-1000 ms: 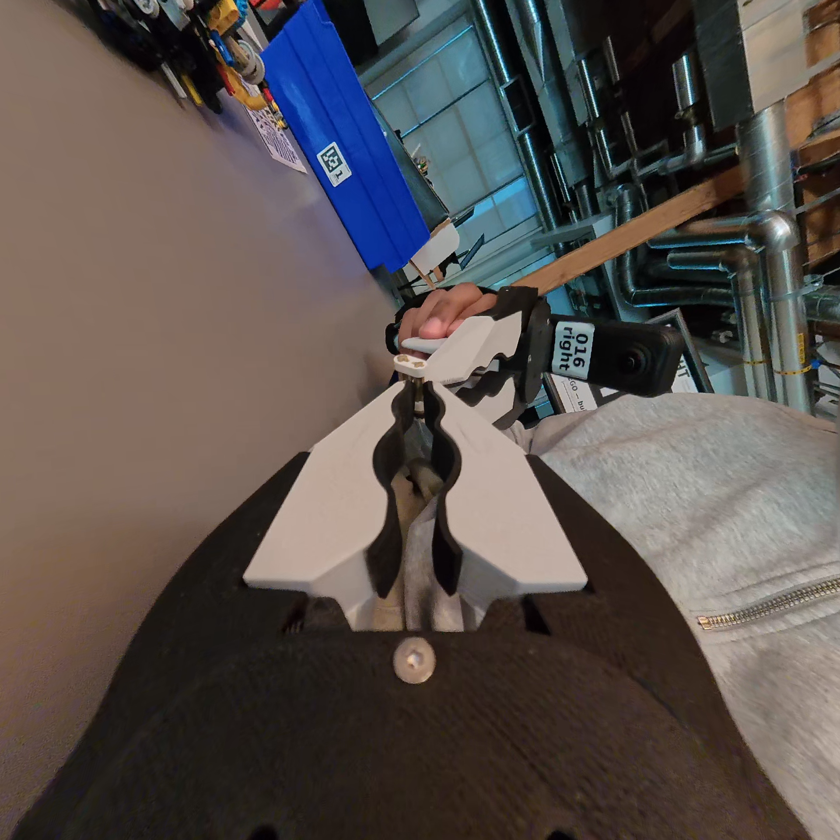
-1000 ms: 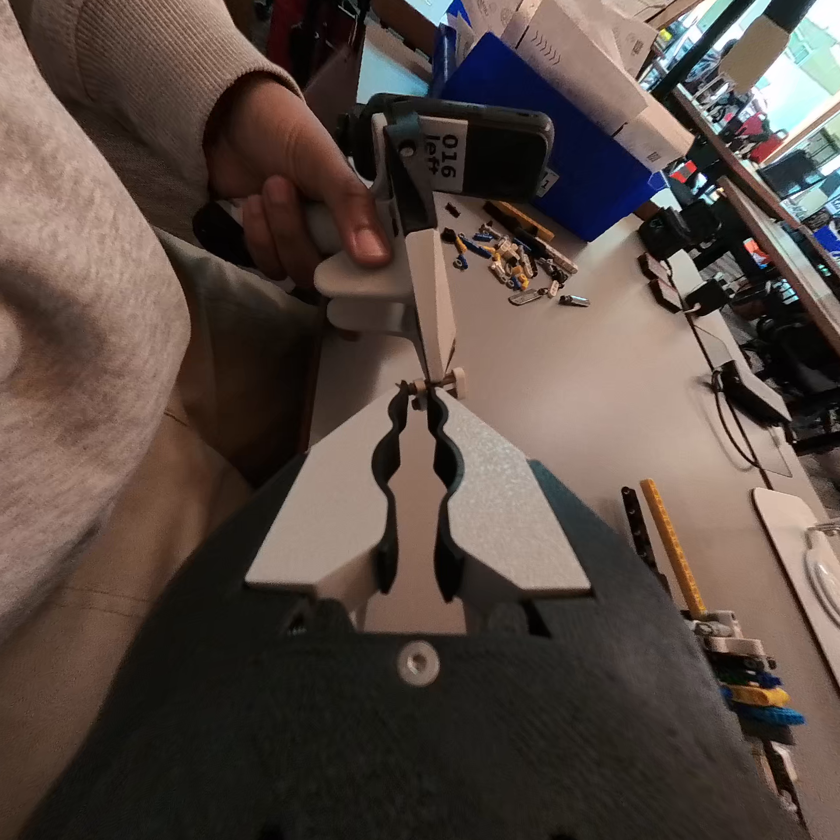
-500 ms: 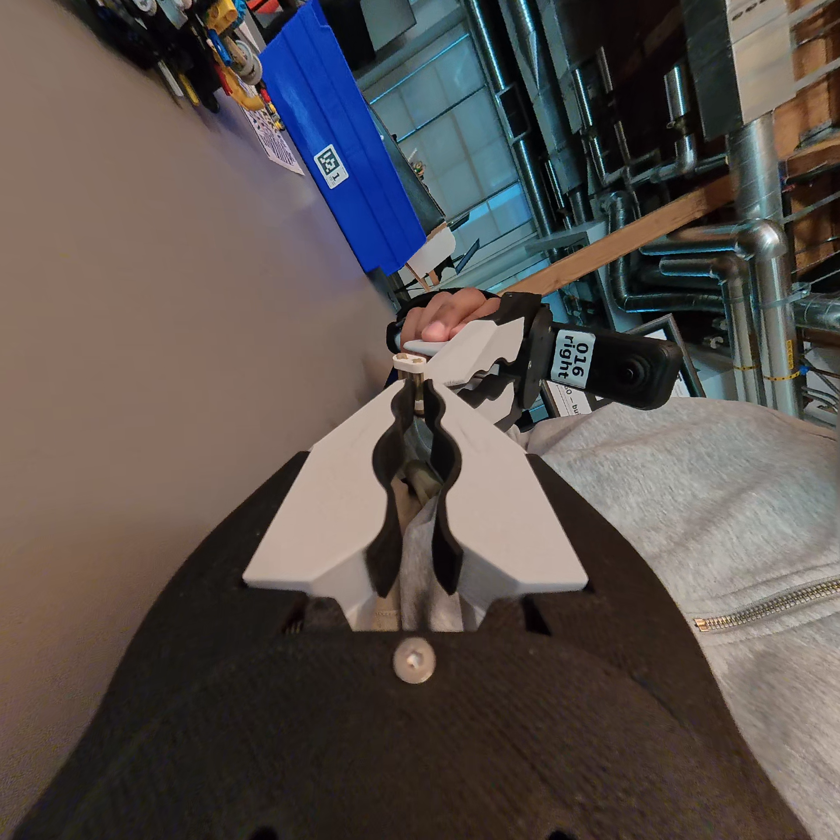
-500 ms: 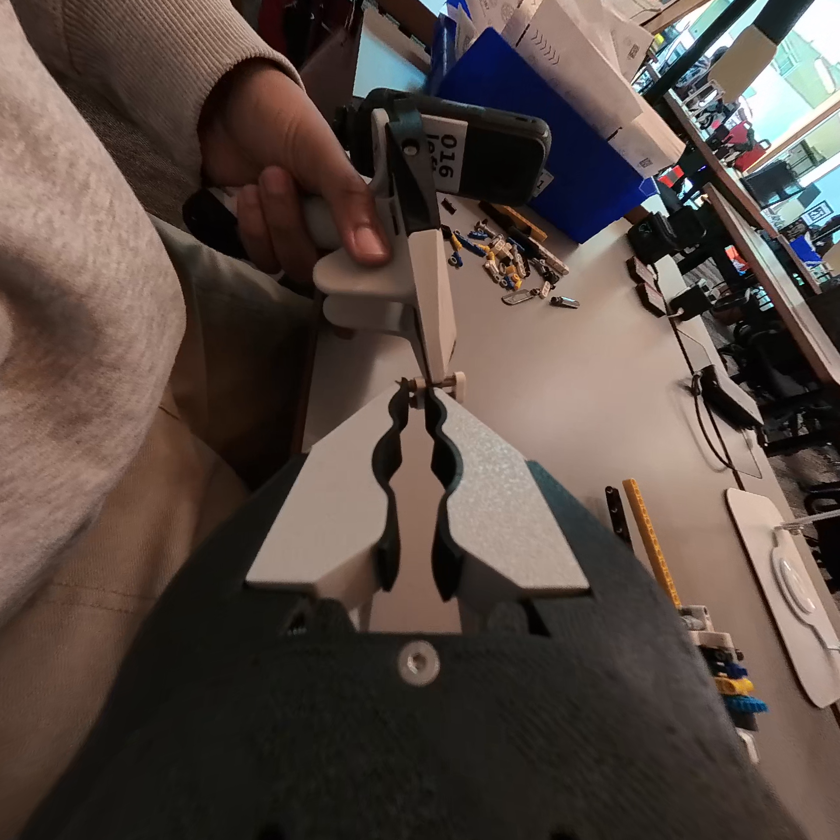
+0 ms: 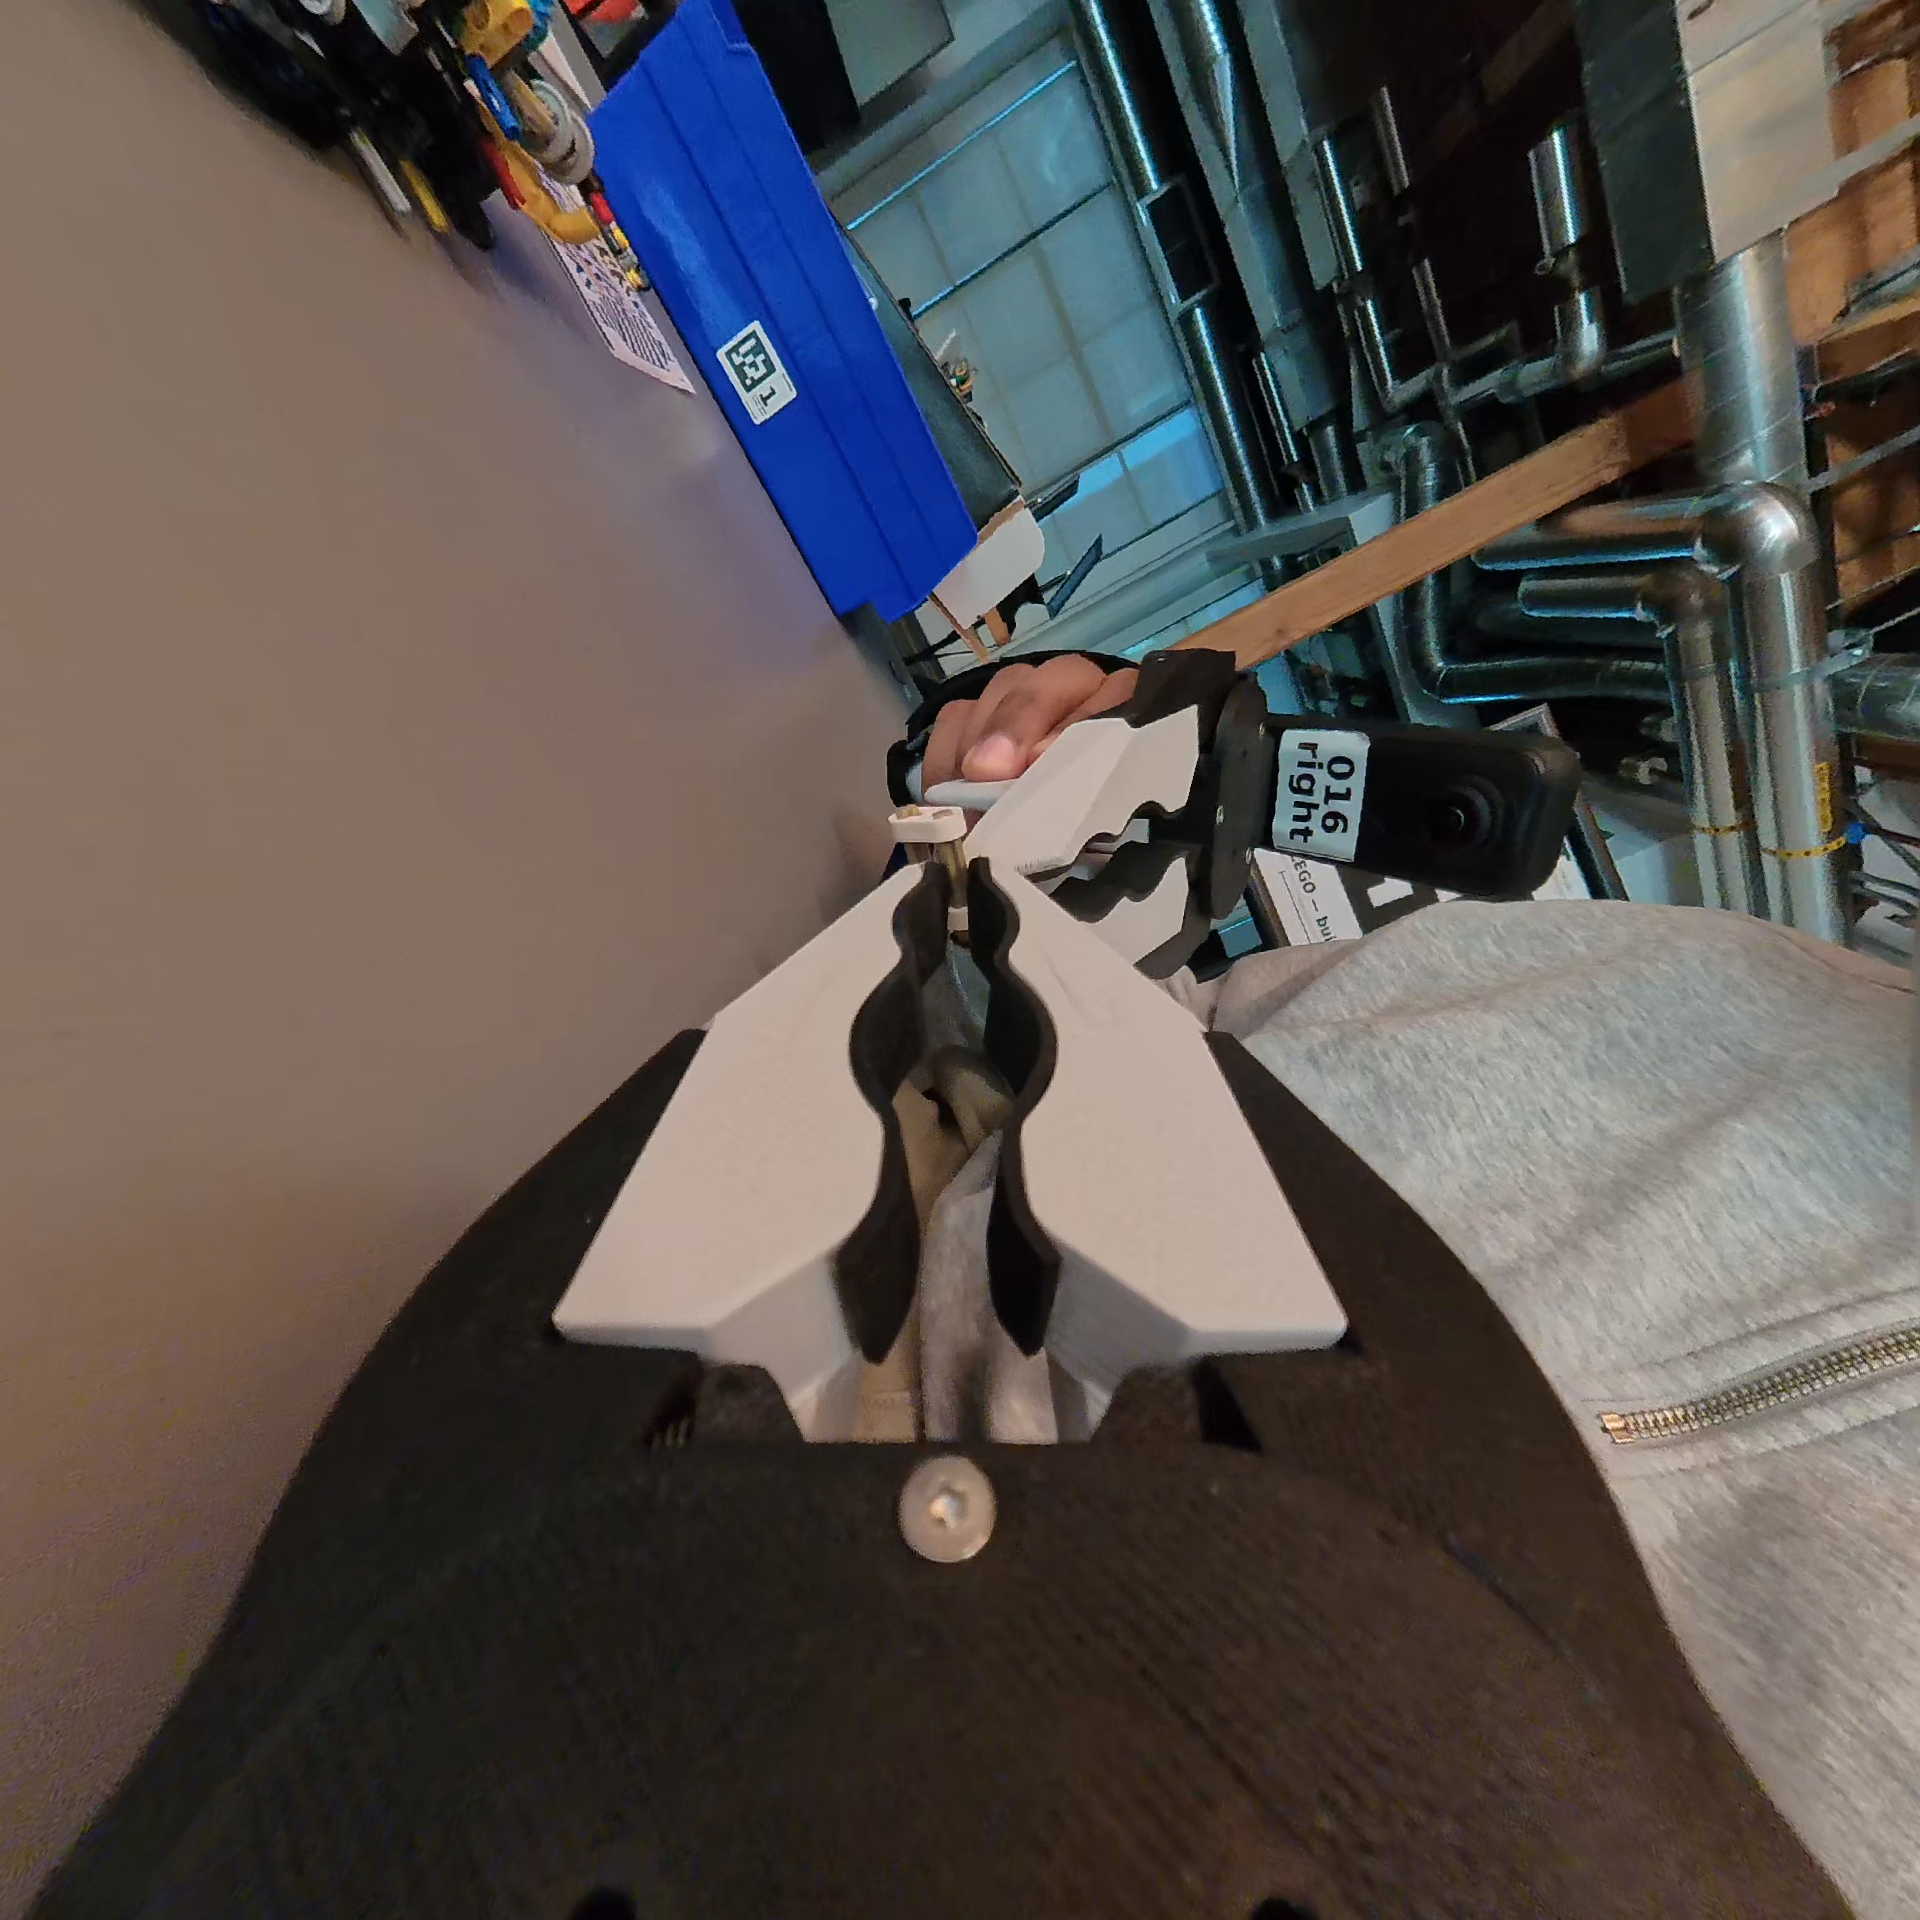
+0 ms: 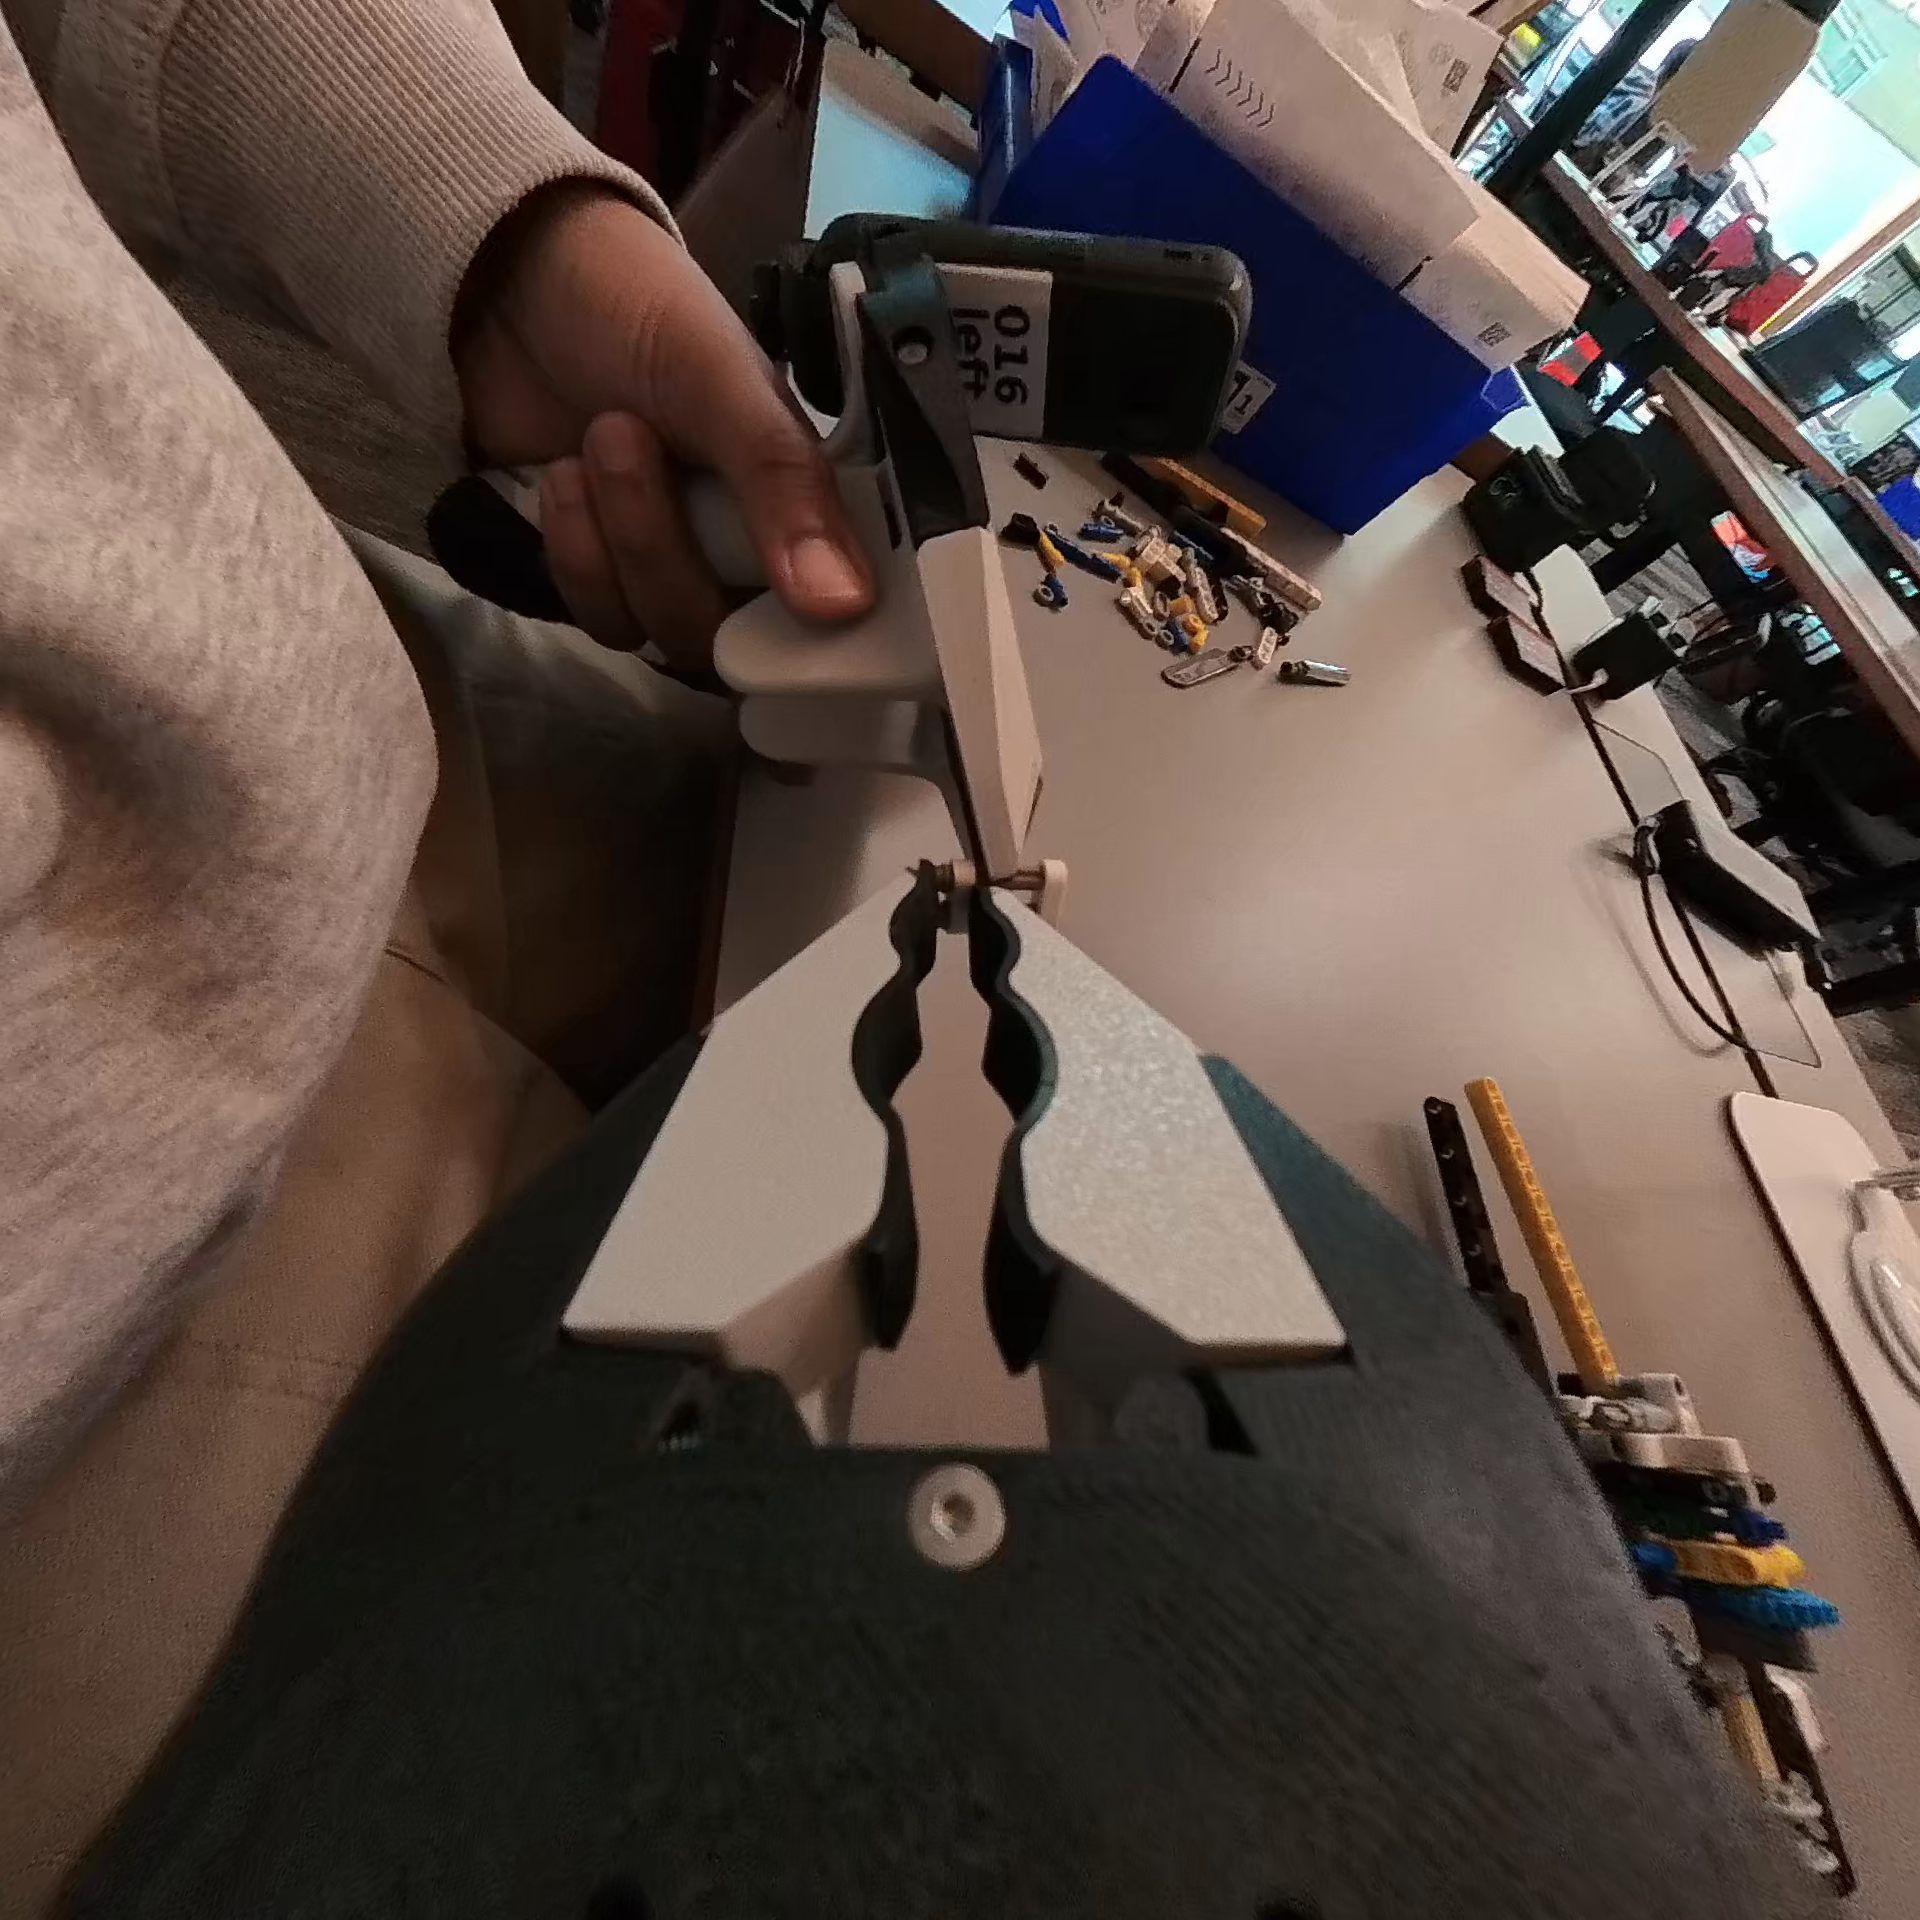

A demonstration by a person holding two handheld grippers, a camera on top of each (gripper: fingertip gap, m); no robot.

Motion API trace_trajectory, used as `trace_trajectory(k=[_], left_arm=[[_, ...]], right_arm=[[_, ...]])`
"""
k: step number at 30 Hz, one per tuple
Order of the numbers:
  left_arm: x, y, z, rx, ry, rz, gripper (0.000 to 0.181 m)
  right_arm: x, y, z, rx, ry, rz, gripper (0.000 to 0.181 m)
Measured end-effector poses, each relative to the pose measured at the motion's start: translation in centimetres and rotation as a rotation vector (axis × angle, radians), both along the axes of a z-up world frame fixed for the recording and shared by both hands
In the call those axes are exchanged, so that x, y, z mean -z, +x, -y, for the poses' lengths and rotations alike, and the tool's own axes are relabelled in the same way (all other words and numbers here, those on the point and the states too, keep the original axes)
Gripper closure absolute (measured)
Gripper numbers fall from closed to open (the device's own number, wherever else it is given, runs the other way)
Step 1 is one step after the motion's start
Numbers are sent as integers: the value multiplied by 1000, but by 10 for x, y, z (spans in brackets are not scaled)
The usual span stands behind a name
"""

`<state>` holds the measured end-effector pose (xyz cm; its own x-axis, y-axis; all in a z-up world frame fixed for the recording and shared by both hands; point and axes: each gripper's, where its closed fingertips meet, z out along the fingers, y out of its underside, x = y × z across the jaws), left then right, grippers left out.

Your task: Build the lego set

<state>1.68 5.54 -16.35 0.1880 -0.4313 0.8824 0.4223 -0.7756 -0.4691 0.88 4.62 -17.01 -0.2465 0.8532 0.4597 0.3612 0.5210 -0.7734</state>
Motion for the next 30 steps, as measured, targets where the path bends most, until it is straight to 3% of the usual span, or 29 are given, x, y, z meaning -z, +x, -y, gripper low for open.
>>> trace_trajectory(k=[1, 9, 20, 30], left_arm=[[-1, 0, 0, -1, 2, 4, 177], [-15, -3, 0, 9, -23, 162, 178], [-9, -4, 0, 1, 23, 42, 178], [-6, 0, 0, -4, 30, -4, 178]], right_arm=[[-1, 0, 0, 1, -7, -5, 176], [-16, -2, 1, -7, -98, -122, 173], [-16, -5, -5, 34, 17, -149, 150], [-16, -4, -5, 41, 114, -135, 157]])
